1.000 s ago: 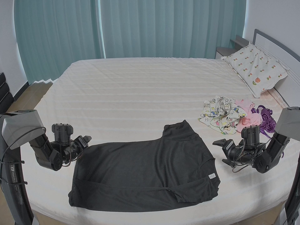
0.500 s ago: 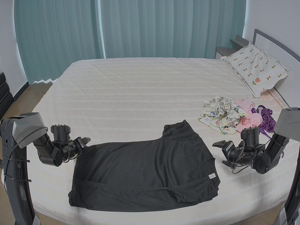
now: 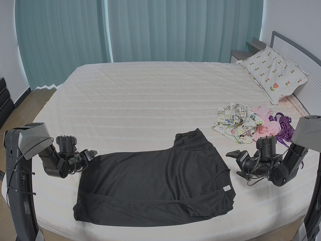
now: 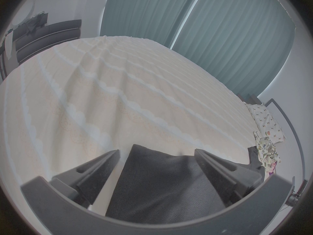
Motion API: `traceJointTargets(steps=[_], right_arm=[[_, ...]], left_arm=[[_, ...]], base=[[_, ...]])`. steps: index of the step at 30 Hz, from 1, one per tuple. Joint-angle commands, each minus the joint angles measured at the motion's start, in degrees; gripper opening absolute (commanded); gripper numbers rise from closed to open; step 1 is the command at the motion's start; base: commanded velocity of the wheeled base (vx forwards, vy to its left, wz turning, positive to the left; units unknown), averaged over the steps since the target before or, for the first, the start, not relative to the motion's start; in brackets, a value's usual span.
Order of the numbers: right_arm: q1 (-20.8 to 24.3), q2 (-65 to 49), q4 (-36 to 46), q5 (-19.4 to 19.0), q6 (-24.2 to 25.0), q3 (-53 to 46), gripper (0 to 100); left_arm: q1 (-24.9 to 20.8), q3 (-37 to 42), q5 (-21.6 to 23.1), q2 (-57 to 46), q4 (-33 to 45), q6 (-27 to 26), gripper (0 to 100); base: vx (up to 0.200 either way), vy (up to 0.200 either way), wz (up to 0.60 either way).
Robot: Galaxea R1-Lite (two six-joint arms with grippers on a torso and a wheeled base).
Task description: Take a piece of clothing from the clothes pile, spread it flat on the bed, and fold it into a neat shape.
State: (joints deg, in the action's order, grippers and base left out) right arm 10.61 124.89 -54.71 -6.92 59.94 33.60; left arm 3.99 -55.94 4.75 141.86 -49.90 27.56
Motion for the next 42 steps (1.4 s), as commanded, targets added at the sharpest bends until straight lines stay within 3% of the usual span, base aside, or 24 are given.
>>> traceJointTargets(steps=[1,5,12,15,17,22,31,39,40,42], right_arm=[[0.7,0.4,0.8,0.0,-2.3,2.7,100],[2.2,1.4,2.2,0.1,-6.8,7.6,100],[2.8,9.8,16.8,2.1,-17.7,29.2,100],[2.7,13.4,17.5,4.1,-21.3,34.2,100],[2.6,18.4,17.5,5.2,-26.2,38.8,100],[3.1,24.4,17.6,5.3,-32.7,45.0,100],[3.7,31.6,21.1,6.3,-33.1,58.8,100],[4.3,35.0,21.8,6.4,-33.1,63.6,100],[4.3,35.0,22.3,6.4,-33.1,63.7,0],[4.2,35.2,22.2,6.7,-33.0,64.0,0]], left_arm=[[-0.2,-0.4,0.1,1.1,-0.2,0.0,0],[-0.1,-0.7,-0.4,1.4,-0.5,0.3,0],[0.2,0.4,-1.8,-1.1,-1.7,5.0,0],[0.2,1.0,-2.6,-1.9,-2.1,6.4,0],[0.2,2.4,-2.8,-3.0,-2.5,6.7,0],[-0.1,4.1,-2.6,-3.6,-2.6,7.0,0],[-0.3,6.5,-2.6,-4.0,-5.2,8.5,0],[-0.3,6.9,-2.5,-4.0,-5.3,8.5,0],[-0.3,6.9,-2.5,-4.0,-5.3,8.5,0],[-0.3,6.9,-2.5,-4.0,-5.4,8.5,0]], base=[[0.0,0.0,0.0],[0.0,0.0,0.0],[0.0,0.0,0.0],[0.0,0.0,0.0],[0.0,0.0,0.0],[0.0,0.0,0.0],[0.0,0.0,0.0],[0.0,0.0,0.0],[0.0,0.0,0.0],[0.0,0.0,0.0]])
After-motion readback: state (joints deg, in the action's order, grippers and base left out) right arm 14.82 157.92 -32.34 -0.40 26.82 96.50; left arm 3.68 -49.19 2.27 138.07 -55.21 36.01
